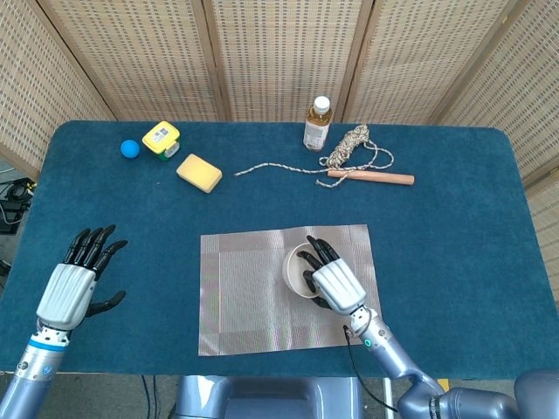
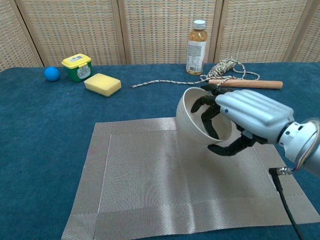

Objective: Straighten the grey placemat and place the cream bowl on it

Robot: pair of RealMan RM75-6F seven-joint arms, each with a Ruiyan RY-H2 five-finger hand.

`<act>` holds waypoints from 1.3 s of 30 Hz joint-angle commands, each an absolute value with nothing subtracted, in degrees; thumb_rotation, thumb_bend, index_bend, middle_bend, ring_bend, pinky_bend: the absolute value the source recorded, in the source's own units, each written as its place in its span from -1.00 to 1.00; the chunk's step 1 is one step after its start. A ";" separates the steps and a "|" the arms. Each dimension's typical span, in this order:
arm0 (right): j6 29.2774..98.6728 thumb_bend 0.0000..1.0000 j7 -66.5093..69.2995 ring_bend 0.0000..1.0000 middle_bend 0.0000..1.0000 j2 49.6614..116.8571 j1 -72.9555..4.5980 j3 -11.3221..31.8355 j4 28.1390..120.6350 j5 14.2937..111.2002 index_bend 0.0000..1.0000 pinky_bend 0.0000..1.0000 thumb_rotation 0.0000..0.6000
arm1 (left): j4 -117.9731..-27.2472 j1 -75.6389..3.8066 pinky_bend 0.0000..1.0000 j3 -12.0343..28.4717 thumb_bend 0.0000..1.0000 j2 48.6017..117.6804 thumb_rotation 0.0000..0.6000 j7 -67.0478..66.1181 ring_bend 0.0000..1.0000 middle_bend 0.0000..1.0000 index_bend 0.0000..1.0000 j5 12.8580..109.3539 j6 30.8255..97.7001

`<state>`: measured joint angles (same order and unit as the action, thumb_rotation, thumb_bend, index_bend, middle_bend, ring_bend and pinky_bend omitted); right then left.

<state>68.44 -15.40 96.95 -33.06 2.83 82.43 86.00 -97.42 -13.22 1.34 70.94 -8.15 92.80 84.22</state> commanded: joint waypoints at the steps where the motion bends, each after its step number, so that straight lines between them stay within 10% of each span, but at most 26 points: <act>1: 67.87 0.00 -16.17 -1.00 -0.45 97.80 -32.98 2.27 81.95 86.02 0.56 -0.69 1.00 | -97.43 -13.22 -1.00 1.38 -0.64 70.93 1.00 -8.12 -1.00 -1.00 -0.62 92.79 84.16; 30: 65.09 -0.06 -8.43 -1.00 -0.58 99.59 -31.87 0.60 76.19 87.24 0.35 -0.70 1.00 | -96.78 -14.05 -1.00 2.20 -0.64 71.24 1.00 -10.56 -1.00 -1.00 -0.59 87.78 79.42; 39: 64.15 -0.35 -7.04 -1.00 -0.90 98.64 -31.50 -0.11 75.98 87.36 -0.15 -0.80 1.00 | -96.76 -14.31 -1.00 2.61 -0.64 71.36 1.00 -11.20 -1.00 -1.00 -0.59 86.44 78.64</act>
